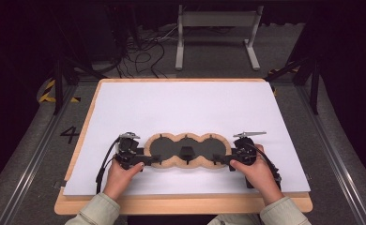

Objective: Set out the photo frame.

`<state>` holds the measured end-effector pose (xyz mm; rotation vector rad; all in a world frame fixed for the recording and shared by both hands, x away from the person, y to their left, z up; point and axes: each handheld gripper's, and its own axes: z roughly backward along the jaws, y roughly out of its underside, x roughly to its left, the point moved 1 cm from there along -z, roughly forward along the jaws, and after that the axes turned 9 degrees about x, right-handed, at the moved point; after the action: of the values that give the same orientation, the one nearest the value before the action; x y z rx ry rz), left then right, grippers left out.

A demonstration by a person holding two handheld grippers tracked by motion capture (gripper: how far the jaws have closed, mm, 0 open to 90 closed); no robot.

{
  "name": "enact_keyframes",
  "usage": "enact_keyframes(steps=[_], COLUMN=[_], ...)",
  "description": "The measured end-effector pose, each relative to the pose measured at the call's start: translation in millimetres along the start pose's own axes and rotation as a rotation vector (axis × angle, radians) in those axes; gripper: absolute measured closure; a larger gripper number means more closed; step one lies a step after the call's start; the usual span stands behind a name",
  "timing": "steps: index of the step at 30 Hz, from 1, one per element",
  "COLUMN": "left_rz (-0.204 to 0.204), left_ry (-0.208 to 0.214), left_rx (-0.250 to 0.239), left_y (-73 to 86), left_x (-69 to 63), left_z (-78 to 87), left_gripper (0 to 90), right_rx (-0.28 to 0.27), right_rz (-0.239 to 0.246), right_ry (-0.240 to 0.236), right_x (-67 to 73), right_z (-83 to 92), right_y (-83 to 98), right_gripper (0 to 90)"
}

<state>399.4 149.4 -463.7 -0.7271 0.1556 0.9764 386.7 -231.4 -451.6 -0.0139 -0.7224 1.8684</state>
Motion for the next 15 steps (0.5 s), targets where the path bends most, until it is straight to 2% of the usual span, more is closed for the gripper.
enact_keyframes(steps=[4,5,9,11,15], left_rz=[0.004,0.006,0.009,0.01,0.0], left_ry=[0.0,-0.007,-0.017,-0.021,-0.042], left_rx=[0.0,-0.003,-0.003,-0.001,-0.027], left_y=[-0.2,-0.1,-0.2,-0.1,-0.1], left_x=[1.5,0.6,-0.2,-0.5,-4.4], left_z=[1.2,0.8,1.6,2.3,6.9], left_gripper=[21.0,21.1,23.1,24.6,28.4], right_rx=[-0.01,-0.013,-0.023,-0.024,-0.025], right_rz=[-0.025,-0.042,-0.08,-0.085,-0.088], right_ry=[-0.007,-0.001,-0.013,-0.013,0.0], right_x=[-2.0,-3.5,-6.6,-6.6,-5.5], right_z=[0.9,2.4,4.3,4.5,7.0], right_y=[0.1,0.5,1.1,1.1,1.0], right_gripper=[20.7,27.6,31.8,31.9,35.3])
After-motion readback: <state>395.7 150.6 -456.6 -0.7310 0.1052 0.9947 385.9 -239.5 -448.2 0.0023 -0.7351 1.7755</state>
